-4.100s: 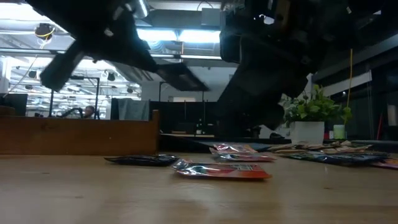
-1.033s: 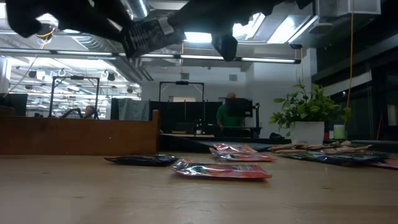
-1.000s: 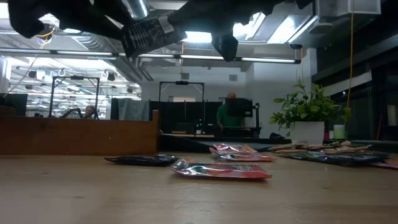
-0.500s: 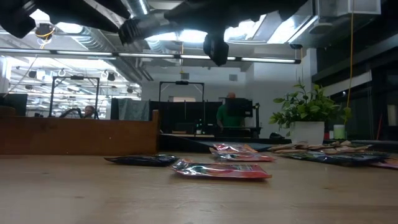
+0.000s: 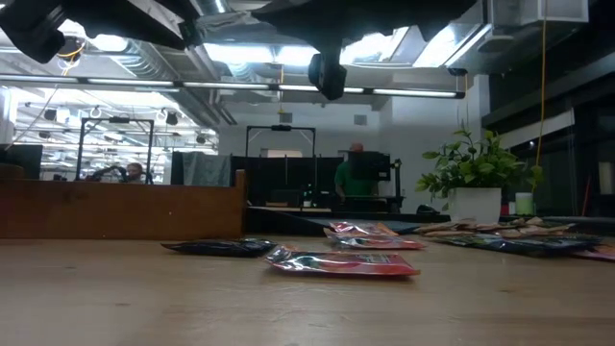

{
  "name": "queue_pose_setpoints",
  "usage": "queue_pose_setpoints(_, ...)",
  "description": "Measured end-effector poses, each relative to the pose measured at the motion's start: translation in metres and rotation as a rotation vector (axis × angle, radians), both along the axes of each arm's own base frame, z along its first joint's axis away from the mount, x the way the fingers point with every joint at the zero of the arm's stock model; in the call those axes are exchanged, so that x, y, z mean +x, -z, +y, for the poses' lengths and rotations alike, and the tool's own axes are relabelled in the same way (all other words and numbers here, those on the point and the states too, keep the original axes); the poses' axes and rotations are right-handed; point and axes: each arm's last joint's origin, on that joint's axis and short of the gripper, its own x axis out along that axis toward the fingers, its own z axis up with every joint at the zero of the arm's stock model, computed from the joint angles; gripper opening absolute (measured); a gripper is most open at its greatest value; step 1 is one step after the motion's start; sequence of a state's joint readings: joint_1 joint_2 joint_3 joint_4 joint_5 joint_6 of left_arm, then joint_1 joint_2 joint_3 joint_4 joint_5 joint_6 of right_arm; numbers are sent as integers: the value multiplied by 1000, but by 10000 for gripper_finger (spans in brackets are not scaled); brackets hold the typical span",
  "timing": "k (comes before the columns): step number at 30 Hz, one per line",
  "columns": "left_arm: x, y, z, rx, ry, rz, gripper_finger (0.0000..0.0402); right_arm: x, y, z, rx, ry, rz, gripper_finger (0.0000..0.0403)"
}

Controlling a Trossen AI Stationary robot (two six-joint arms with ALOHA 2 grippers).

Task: Pick & Place Tea
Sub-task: Put the blue tea bag into the middle section of the wooden organizer

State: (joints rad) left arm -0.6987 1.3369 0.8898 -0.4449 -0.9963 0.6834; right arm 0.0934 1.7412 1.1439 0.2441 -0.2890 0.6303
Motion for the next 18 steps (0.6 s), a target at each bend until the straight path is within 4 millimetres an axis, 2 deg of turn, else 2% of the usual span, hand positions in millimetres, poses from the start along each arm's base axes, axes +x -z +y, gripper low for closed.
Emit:
queue_pose_setpoints(12,2,-4,0,39,-38,-56,120,2,-2,-15,87,0,7,9)
queue_pose_setpoints(18,4,-7,-2,35,-37,-88,93,2,-2,-21,90,12,9,9)
